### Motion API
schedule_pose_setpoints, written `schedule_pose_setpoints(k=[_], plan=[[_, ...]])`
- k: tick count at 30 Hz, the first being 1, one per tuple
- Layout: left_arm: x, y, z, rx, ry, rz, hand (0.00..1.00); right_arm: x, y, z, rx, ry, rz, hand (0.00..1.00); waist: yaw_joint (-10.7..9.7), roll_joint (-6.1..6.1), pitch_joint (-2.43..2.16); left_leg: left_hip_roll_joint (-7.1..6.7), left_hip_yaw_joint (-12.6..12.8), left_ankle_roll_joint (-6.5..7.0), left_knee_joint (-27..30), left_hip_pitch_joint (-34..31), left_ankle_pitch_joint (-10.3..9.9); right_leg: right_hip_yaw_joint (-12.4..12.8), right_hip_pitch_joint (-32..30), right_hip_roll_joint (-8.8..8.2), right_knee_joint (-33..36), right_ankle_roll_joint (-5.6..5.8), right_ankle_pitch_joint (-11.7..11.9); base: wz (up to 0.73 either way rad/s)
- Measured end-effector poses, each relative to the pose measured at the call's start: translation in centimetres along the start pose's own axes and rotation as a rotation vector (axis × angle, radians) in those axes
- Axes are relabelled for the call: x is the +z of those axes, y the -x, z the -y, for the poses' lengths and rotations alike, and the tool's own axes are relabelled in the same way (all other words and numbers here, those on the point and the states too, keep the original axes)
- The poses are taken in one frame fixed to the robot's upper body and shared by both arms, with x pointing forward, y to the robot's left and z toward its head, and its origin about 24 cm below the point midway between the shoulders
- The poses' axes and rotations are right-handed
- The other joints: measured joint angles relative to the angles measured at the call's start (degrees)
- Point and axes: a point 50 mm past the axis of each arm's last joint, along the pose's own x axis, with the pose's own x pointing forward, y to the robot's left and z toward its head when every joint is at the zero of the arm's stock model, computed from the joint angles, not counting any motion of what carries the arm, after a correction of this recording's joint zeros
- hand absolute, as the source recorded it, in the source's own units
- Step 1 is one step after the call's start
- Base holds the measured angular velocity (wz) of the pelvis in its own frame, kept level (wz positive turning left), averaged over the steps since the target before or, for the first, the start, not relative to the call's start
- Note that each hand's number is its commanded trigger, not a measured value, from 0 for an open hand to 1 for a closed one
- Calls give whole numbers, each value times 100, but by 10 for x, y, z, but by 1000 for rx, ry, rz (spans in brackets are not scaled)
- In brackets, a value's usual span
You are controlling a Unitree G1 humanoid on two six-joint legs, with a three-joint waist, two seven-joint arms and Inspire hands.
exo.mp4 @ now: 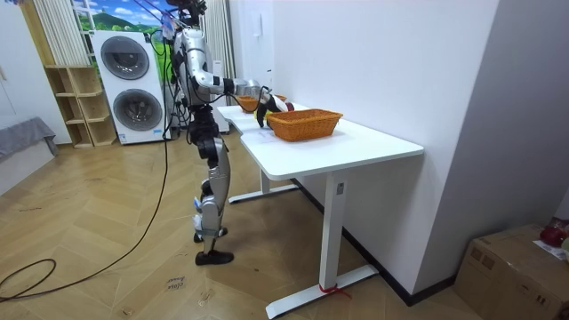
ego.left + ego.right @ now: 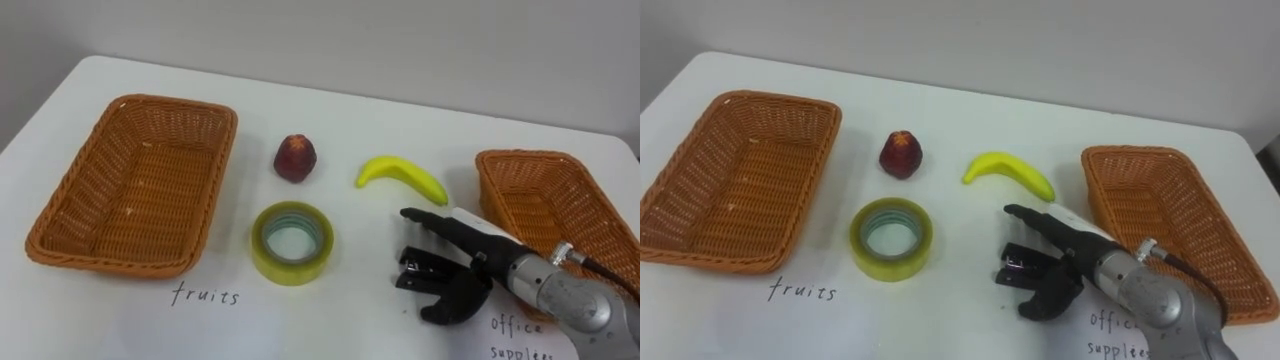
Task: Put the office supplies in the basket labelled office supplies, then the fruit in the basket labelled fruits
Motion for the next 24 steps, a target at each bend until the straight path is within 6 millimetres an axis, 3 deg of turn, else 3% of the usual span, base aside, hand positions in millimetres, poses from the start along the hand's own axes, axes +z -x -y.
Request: schedule_pose_setpoints(k=[17, 24], plan=[[-2, 1, 3, -2, -2, -25, 0, 0, -2, -2, -31, 44, -69, 0, -18, 8, 1, 5, 9, 0, -28, 100, 0, 20, 65, 7, -1, 0, 0, 0], [0, 3, 4, 13, -10, -22, 0, 5, -4, -3, -65, 76, -106, 0, -7, 90, -19, 12, 93, 0, -119, 186, 0, 45, 95, 17, 4, 0, 0, -6]])
